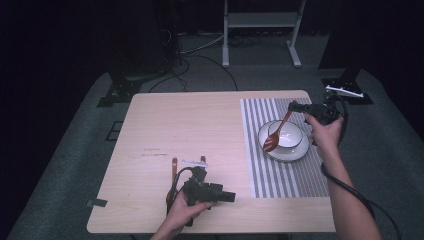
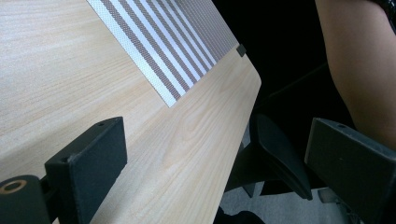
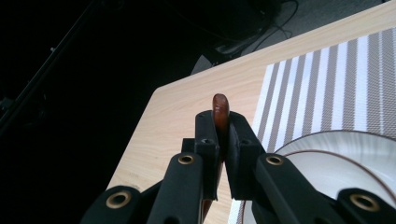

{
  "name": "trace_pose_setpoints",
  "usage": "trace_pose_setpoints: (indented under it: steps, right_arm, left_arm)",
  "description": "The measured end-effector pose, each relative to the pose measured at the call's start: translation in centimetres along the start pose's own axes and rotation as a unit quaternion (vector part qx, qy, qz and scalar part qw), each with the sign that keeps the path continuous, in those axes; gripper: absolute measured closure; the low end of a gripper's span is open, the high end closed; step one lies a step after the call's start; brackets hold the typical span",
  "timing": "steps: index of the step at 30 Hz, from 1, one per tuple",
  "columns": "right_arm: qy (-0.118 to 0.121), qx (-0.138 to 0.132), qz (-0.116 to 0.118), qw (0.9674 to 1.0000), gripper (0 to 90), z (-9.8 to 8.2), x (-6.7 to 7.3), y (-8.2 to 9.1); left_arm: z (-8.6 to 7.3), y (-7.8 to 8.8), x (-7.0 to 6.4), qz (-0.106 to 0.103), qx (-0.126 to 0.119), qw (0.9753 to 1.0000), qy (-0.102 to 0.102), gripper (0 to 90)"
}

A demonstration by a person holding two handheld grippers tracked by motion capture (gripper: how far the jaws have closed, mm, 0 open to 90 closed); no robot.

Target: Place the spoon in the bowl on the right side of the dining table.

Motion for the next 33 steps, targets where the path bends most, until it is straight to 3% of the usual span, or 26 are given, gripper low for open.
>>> trace_pose_setpoints:
  steps: [17,33]
  right_arm:
    - [-0.02,-0.043,-0.034,0.9983,84.0,2.0,-2.1,1.9]
    - [-0.044,-0.072,-0.061,0.9946,84.0,2.4,-4.8,3.1]
  left_arm:
    - [0.0,0.0,0.0,0.001,-0.001,1.0,0.0,4.3]
    - [0.0,0.0,-0.4,-0.002,0.001,1.0,-0.005,4.3]
Point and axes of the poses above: each handheld gripper's, and its own axes: y roughly backward along the jaws, z roughly out of its top, x roughly to its left, the point moved 9 cm from there along -y, roughly forward along the jaws, and after that the axes turned 1 degree about -y, right-handed, at the moved point
